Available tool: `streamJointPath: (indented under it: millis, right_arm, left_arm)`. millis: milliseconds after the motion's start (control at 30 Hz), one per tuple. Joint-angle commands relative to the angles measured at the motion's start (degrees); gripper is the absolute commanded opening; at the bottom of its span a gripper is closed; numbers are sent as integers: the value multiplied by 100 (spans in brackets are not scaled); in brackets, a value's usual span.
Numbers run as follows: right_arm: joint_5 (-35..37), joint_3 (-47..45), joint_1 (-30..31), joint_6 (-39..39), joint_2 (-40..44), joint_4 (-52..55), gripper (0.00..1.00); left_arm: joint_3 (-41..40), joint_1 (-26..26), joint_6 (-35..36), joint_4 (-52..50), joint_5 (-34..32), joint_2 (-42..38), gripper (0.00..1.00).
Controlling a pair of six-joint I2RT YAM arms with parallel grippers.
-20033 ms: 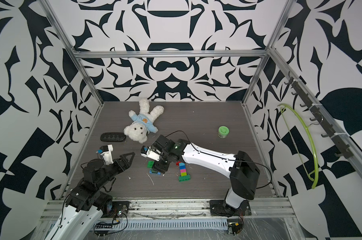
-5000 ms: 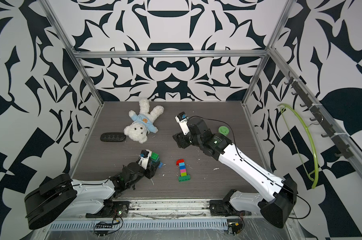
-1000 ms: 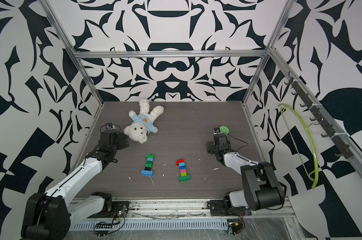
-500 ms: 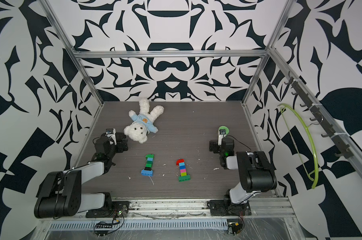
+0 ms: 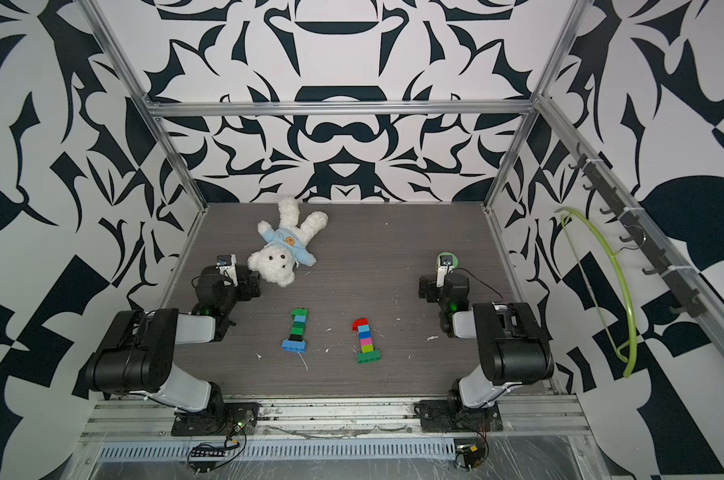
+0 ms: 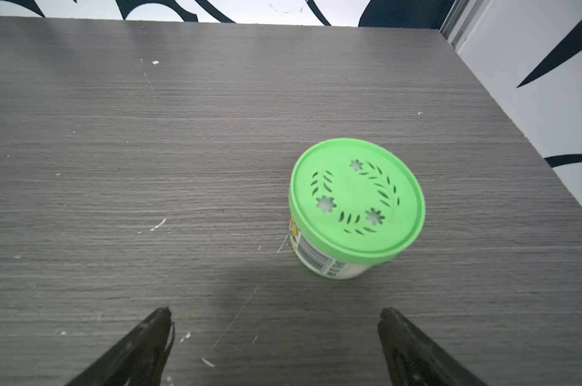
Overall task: Assemble the number 1 with lego
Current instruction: Reset both arms
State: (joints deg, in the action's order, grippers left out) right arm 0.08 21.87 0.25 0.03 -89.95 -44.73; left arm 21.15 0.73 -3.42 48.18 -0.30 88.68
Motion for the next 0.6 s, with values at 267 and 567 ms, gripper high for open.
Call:
streamJointPath:
  millis: [267,567]
  right_arm:
    - [-7,0,7,49,153,-247,100]
    - [-7,2,5,51,152,-255,100]
  left_arm:
    - [117,-47,26,88,-98,-30,99]
    - [133,-55,33,50,-81,-39,99]
